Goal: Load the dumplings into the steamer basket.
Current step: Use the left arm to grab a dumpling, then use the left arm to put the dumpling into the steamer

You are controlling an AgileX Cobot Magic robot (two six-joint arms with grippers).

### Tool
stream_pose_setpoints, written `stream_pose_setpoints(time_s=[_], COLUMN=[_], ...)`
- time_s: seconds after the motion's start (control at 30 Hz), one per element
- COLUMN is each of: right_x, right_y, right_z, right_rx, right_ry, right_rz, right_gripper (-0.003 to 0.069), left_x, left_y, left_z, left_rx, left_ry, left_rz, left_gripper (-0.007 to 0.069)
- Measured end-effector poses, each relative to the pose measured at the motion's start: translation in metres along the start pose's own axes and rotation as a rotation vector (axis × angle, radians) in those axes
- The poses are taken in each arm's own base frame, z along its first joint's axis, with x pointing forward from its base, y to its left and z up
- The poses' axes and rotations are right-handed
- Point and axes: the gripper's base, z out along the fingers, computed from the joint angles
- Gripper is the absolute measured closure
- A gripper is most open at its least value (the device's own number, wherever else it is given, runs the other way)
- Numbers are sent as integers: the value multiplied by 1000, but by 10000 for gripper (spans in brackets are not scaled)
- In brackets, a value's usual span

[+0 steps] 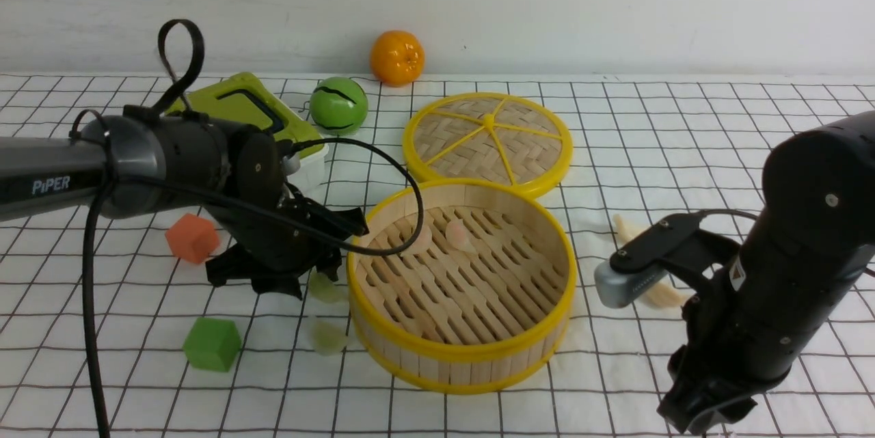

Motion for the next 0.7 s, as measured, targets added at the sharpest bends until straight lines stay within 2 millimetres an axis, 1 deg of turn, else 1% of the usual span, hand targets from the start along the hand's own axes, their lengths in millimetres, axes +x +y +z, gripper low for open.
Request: stream_pose_setpoints(time_s=[0.03, 0.07, 0.1, 0.2, 0.4, 0.47, 0.5, 0.53, 0.63, 0.7], right_x=[0, 0, 0, 0, 0, 0, 0, 0, 0, 0], right_y=[0, 0, 0, 0, 0, 0, 0, 0, 0, 0], right_z=[0, 0, 0, 0, 0, 0, 0, 0, 0, 0], right_rx=[0, 0, 0, 0, 1, 1, 1, 1, 1, 1], right_ry=[0, 0, -1, -1, -3, -4, -4, -4, -4, -4], right_rz=[0, 0, 0, 0, 0, 0, 0, 0, -1, -1], right_gripper=[419, 419, 419, 419, 419, 419, 419, 419, 419, 419], left_x=[0, 0, 0, 0, -2, -6, -8, -12, -18, -26], left_y=[0, 0, 0, 0, -2, -4, -5, -8, -10, -12], left_z=[0, 0, 0, 0, -1, -4, -6, -9, -16, -25], left_rx=[0, 0, 0, 0, 5, 7, 5, 2, -24, -65], left_ry=[0, 0, 0, 0, -6, -14, -16, -23, -26, -23], left_rz=[0, 0, 0, 12, 25, 30, 36, 47, 79, 114], left_gripper=[324, 329, 377, 456, 460, 489, 531, 550, 545, 545])
